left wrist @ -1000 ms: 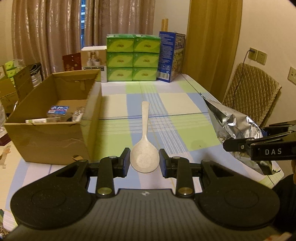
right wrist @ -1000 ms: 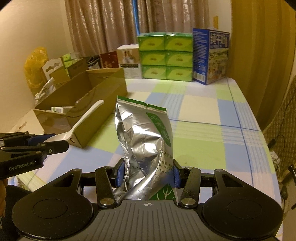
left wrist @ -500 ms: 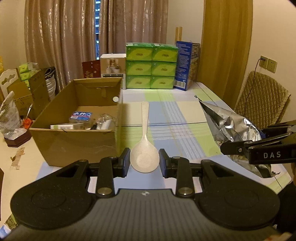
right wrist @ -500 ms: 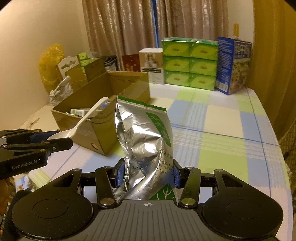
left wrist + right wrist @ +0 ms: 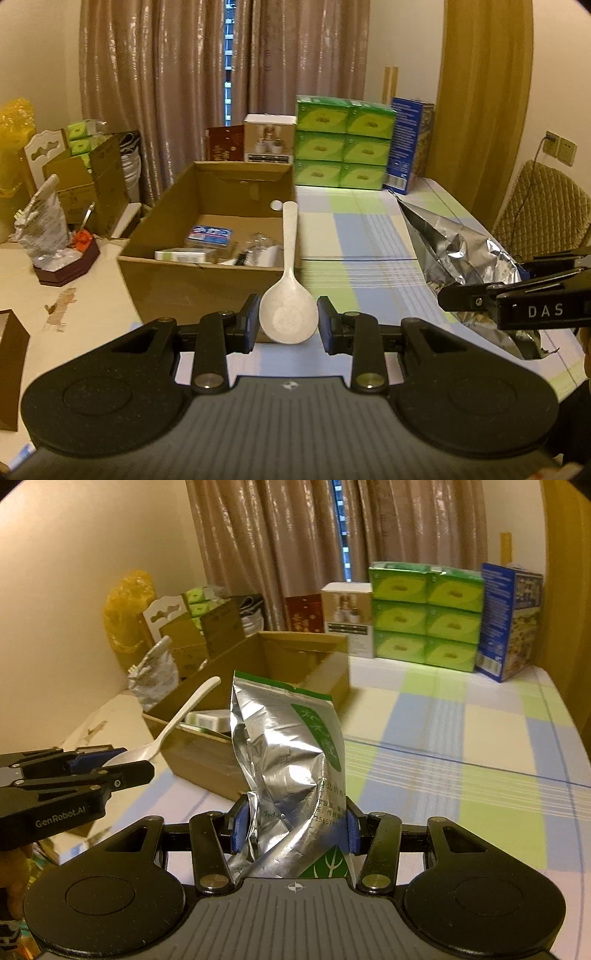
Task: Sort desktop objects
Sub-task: 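Lift and carry the spoon and snack bag over the cardboard box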
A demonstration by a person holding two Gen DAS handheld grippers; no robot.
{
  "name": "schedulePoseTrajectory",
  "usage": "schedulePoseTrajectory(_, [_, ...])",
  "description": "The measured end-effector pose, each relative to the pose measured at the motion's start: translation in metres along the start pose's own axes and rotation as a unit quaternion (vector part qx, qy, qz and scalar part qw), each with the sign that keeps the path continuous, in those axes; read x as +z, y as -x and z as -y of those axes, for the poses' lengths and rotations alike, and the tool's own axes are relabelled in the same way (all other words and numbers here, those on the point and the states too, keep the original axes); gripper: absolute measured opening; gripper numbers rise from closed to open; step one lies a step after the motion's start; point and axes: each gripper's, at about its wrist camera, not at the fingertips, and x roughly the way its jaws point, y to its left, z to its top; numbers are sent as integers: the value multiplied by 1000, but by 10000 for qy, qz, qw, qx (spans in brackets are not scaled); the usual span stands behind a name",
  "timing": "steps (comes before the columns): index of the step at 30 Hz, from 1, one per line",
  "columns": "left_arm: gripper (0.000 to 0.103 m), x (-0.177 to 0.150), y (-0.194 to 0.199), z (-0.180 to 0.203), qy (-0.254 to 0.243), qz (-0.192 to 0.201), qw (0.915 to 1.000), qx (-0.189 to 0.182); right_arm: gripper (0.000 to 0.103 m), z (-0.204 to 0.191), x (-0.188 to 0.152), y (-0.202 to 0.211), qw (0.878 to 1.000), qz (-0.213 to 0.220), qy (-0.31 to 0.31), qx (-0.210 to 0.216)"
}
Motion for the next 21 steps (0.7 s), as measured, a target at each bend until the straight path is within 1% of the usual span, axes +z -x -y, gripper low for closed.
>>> schedulePoseTrajectory(6, [27, 9, 5, -25, -5, 55, 9998, 177, 47, -23, 12, -16, 9998, -16, 31, 220])
schedulePoseTrajectory(9, [27, 14, 6, -37, -23, 66, 9996, 266, 47, -30, 20, -25, 9993, -25, -55, 359])
schedulePoseTrajectory(16, [27, 27, 0, -61, 3, 62, 9993, 371, 47, -44, 43, -41, 9992, 72, -18, 390])
schedulePoseTrajectory(21, [27, 35, -11, -71, -19, 25, 9993, 374, 47, -48, 53, -52, 9992, 40, -66, 396])
